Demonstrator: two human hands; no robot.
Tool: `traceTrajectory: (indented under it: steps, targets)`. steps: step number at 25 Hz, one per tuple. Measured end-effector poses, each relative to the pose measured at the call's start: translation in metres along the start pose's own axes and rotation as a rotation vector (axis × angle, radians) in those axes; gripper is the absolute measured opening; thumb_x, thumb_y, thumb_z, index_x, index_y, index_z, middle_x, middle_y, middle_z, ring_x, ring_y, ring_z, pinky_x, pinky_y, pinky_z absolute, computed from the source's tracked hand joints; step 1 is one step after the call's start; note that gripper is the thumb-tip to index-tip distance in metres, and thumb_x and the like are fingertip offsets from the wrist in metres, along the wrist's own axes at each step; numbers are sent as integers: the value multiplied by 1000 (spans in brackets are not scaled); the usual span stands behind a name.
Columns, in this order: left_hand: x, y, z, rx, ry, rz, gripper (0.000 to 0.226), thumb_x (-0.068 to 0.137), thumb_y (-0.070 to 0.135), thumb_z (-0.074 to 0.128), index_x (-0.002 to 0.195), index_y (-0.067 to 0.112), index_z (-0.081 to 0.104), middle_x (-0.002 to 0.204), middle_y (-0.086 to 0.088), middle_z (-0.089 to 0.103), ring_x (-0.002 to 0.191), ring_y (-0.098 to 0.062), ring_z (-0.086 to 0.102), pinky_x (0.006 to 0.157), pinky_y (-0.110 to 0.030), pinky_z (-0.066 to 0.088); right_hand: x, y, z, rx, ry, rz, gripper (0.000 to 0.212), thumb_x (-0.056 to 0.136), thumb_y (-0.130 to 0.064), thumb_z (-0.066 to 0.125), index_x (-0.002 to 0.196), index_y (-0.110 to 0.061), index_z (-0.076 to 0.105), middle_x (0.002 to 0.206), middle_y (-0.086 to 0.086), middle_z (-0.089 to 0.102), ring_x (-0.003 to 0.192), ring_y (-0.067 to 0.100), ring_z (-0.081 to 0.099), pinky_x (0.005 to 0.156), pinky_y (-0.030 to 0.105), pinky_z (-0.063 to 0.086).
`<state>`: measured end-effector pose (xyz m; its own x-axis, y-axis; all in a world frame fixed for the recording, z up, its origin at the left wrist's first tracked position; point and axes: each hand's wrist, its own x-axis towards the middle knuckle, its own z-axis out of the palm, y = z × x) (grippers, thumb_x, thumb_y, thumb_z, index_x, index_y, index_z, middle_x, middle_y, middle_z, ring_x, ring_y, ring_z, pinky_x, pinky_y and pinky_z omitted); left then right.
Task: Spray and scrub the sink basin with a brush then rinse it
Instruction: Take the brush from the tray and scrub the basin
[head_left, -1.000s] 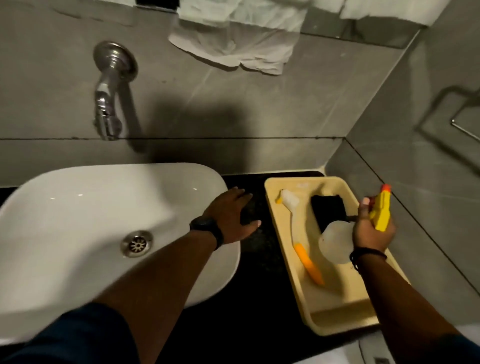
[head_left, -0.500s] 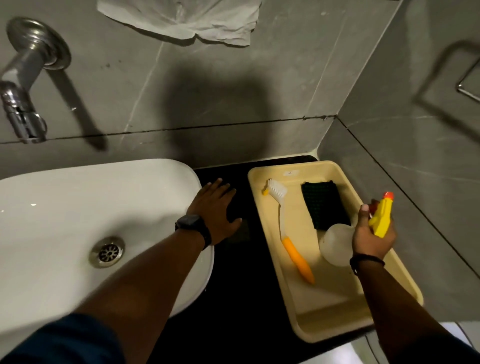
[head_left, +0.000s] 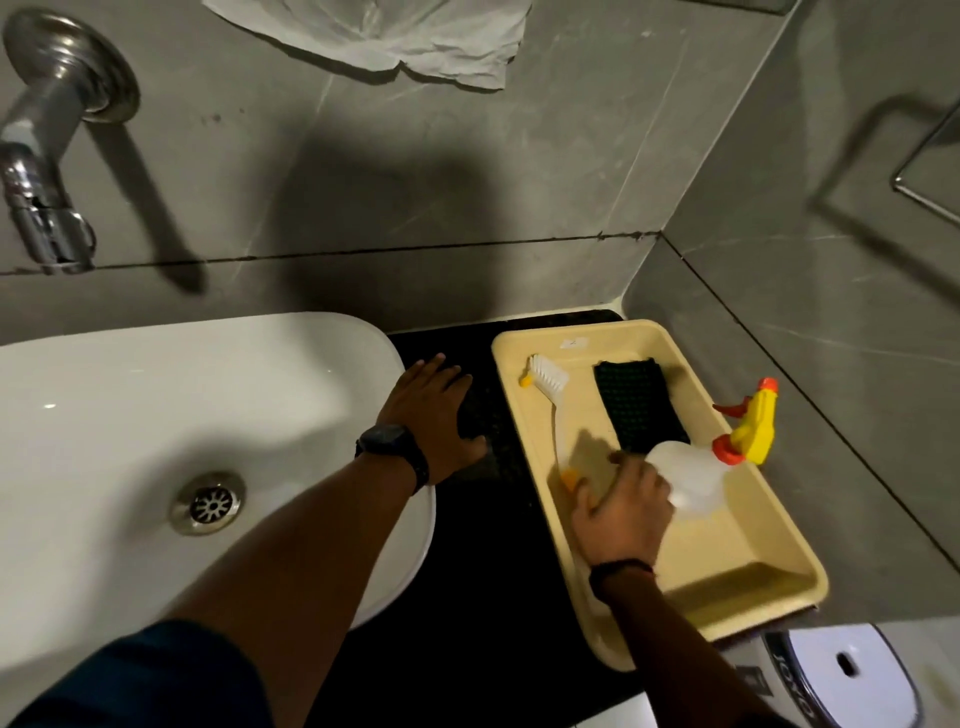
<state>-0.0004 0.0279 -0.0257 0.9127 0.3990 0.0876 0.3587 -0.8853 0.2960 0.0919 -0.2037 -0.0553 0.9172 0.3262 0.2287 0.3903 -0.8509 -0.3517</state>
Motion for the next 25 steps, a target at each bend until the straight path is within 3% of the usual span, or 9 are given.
traceTrajectory:
  steps: [3,5,10,13,15,17,19,22,25]
  targets:
    - [0,-1,0,-5,-13,-10,84,72,59,50,142,18,27,154,-4,27,144,-21,9,116,-37,2,16,2,19,-200,-453,-56,60,93,-45,52,137,-6,40,129,19,52,116,39,49,93,46,44]
    - [0,0,-2,1,-17,-7,81,73,58,49,141,19,29,153,-4,27,144,-22,10,117,-37,3,22,5,25,-249,-544,-75,58,97,-40,46,140,-2,34,133,20,51,117,39,51,95,44,46]
    - [-12,3,-8,3,2,-42,73,76,65,35,135,23,41,155,-6,24,144,-23,8,117,-38,1,23,3,3,11,-539,28,31,99,-19,43,125,-2,41,114,27,64,102,43,62,83,43,47]
    - [-37,-13,-19,14,-61,3,80,77,74,25,141,26,29,158,-3,14,145,-19,-3,117,-39,-2,22,-25,-32,228,-305,180,33,95,-40,50,88,-10,60,82,18,67,81,41,61,74,44,49]
    - [-64,-38,-33,17,-66,23,84,75,79,21,144,30,17,159,0,8,144,-16,-6,115,-34,-5,21,-62,-54,382,-231,195,47,92,-50,52,60,-16,54,60,10,58,67,37,57,65,42,47]
    - [-103,-80,-59,5,-2,-81,87,74,81,21,145,30,14,158,0,11,145,-16,-1,114,-32,-3,12,-114,-69,450,-274,130,55,89,-56,51,51,-17,47,54,7,54,63,35,57,60,38,42]
    - [-152,-133,-89,22,75,-274,88,74,79,26,145,27,18,157,-1,15,145,-18,4,115,-34,2,-8,-169,-74,392,-409,-9,59,86,-63,50,54,-13,51,61,12,60,69,35,63,61,36,44]
    - [-234,-213,-126,174,136,-582,89,76,76,28,145,20,21,157,-8,18,145,-25,6,117,-40,8,-56,-239,-64,147,-595,-257,60,82,-69,47,79,-12,66,95,20,72,92,36,67,77,39,53]
    - [-294,-252,-135,171,103,-820,98,74,77,30,147,15,6,158,-11,9,145,-28,1,118,-43,6,-97,-285,-51,-25,-708,-308,60,82,-70,45,103,-16,65,116,14,69,104,33,63,83,36,49]
